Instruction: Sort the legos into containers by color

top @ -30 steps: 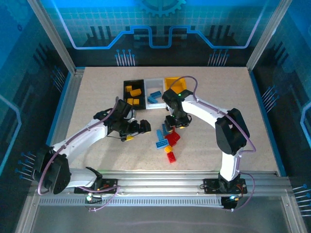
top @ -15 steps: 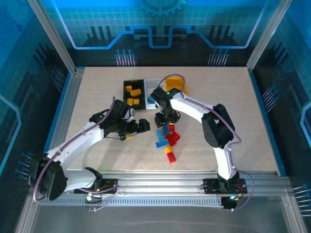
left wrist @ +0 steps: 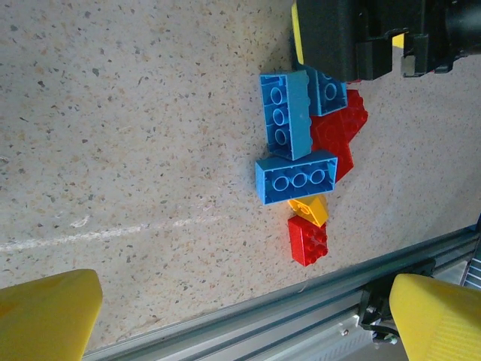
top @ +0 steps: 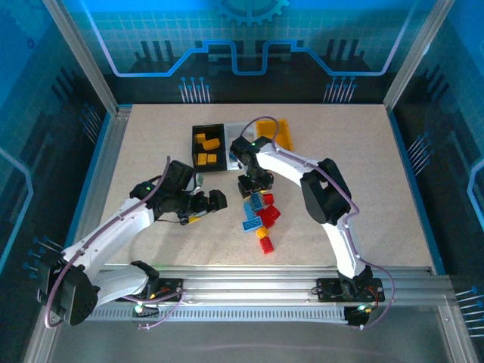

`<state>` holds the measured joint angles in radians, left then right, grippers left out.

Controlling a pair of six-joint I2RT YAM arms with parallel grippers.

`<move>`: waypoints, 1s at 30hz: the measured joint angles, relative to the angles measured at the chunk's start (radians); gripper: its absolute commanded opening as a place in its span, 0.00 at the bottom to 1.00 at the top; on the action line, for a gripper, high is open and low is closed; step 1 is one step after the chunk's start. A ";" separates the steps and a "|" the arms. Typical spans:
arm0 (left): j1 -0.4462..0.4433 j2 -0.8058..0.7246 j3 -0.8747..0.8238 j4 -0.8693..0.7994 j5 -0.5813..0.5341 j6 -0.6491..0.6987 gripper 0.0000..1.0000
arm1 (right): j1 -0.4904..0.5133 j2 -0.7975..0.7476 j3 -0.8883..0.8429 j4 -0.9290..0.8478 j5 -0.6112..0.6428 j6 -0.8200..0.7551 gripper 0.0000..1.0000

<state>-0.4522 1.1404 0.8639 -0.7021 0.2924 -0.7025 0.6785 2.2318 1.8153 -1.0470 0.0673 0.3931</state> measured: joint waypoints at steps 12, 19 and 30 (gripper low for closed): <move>0.005 0.005 -0.004 0.002 0.000 -0.006 0.99 | -0.003 0.004 -0.028 -0.008 0.004 -0.001 0.54; 0.005 0.009 -0.016 0.012 0.000 -0.008 0.99 | 0.022 0.004 -0.039 -0.008 0.012 -0.001 0.55; 0.005 0.005 -0.037 0.017 0.000 -0.031 0.99 | 0.021 0.005 -0.038 -0.008 0.030 0.008 0.31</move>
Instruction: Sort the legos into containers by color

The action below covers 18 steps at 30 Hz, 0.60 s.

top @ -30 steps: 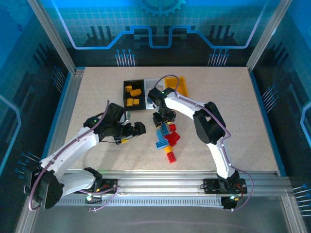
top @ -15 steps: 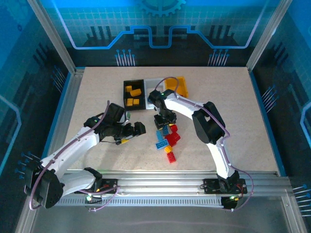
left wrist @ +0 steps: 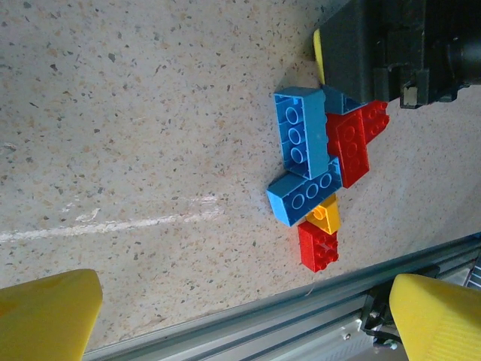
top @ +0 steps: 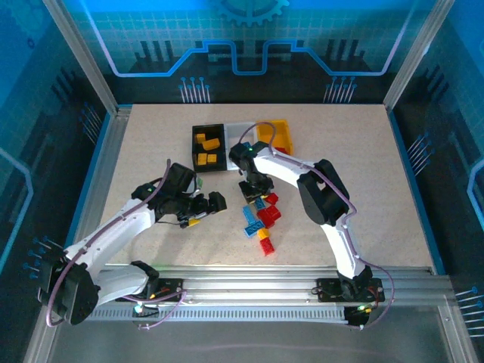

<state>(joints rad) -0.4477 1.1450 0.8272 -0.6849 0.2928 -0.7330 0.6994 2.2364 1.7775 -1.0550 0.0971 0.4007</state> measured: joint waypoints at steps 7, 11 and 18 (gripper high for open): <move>0.000 -0.011 0.000 -0.003 0.000 -0.001 0.99 | -0.027 0.001 0.094 0.015 -0.030 0.003 0.30; 0.000 -0.016 0.000 -0.017 -0.001 0.002 0.99 | -0.064 0.000 0.154 0.051 -0.090 0.026 0.30; 0.014 -0.027 0.000 -0.052 -0.008 0.006 0.99 | -0.167 0.011 0.316 0.137 -0.197 0.110 0.30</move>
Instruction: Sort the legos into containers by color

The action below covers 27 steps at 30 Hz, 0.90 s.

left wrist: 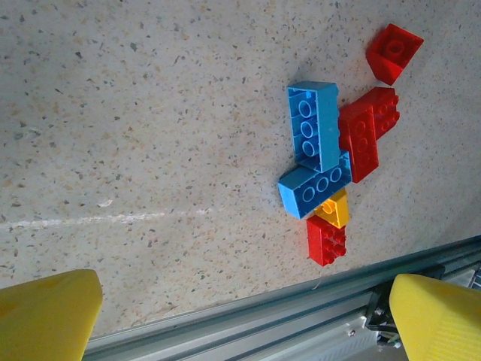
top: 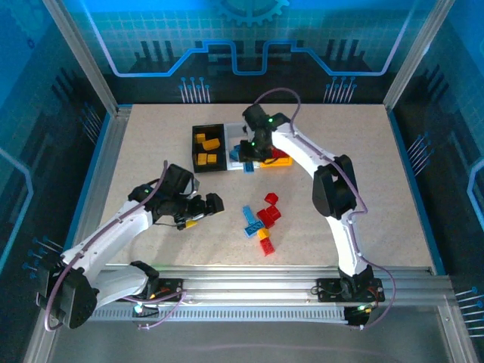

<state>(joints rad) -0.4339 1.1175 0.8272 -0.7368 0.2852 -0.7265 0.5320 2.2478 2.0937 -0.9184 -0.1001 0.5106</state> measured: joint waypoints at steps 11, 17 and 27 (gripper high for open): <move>0.016 -0.004 0.018 -0.078 0.000 0.027 0.99 | -0.029 0.281 0.429 0.051 -0.049 0.098 0.50; 0.019 -0.007 0.037 -0.097 0.000 0.055 0.99 | -0.029 0.303 0.444 0.029 -0.043 0.106 0.55; -0.015 0.051 0.068 -0.080 0.004 0.102 0.99 | -0.024 -0.039 0.031 0.011 -0.007 0.031 0.57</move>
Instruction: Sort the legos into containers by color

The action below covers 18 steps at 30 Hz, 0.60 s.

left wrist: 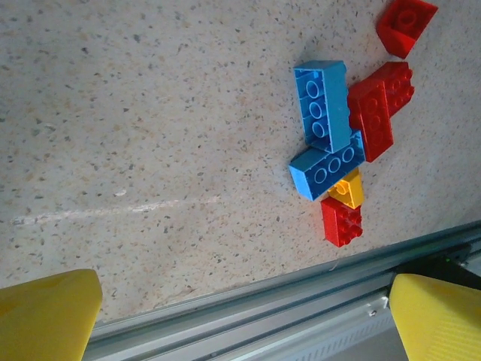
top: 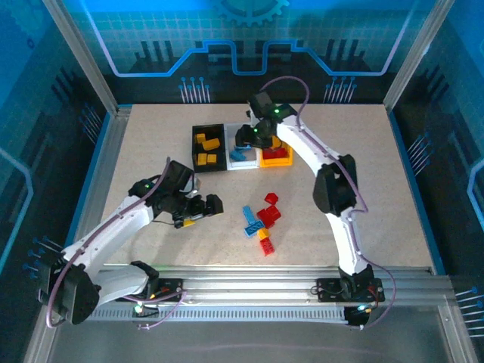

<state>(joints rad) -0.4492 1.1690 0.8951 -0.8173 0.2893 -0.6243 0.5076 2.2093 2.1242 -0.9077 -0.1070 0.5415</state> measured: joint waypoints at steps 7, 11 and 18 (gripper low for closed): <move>-0.081 0.091 0.019 0.092 0.000 -0.004 0.99 | 0.005 -0.299 -0.368 -0.069 0.033 -0.026 0.59; -0.086 0.122 0.019 0.161 0.005 -0.028 0.99 | 0.010 -0.343 -0.547 -0.108 0.050 -0.035 0.67; -0.086 0.146 0.019 0.203 0.007 -0.040 0.99 | 0.024 -0.278 -0.593 -0.125 0.070 -0.026 0.69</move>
<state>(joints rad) -0.5350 1.3155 0.9138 -0.6144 0.2966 -0.6647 0.5312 1.9312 1.5311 -1.0328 -0.0368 0.5152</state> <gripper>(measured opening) 0.989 0.687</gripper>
